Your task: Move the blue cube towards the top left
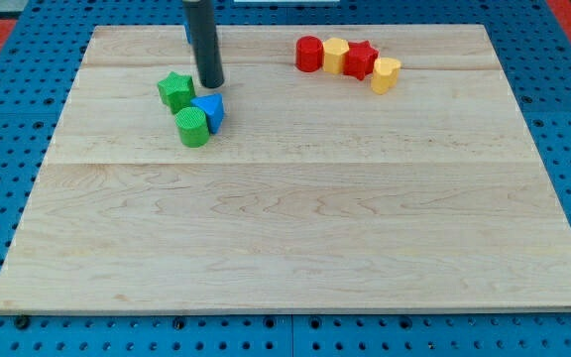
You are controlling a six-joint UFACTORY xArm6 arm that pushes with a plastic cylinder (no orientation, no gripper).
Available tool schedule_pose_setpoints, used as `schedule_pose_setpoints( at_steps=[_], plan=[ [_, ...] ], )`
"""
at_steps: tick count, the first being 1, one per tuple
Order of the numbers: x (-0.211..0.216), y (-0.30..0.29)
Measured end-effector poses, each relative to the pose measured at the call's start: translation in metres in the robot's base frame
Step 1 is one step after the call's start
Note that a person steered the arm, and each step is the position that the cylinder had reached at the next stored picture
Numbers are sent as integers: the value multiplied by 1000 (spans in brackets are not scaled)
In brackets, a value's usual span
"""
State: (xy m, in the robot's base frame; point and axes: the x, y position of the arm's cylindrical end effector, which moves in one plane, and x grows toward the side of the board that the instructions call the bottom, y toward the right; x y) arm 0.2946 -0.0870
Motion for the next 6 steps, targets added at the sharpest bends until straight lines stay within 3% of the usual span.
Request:
schedule_pose_setpoints(
  at_steps=[2,3,4,5,6],
  plan=[
    [-101,15],
    [-103,-2],
    [-77,-79],
    [-19,-114],
    [-18,-204]
  ],
)
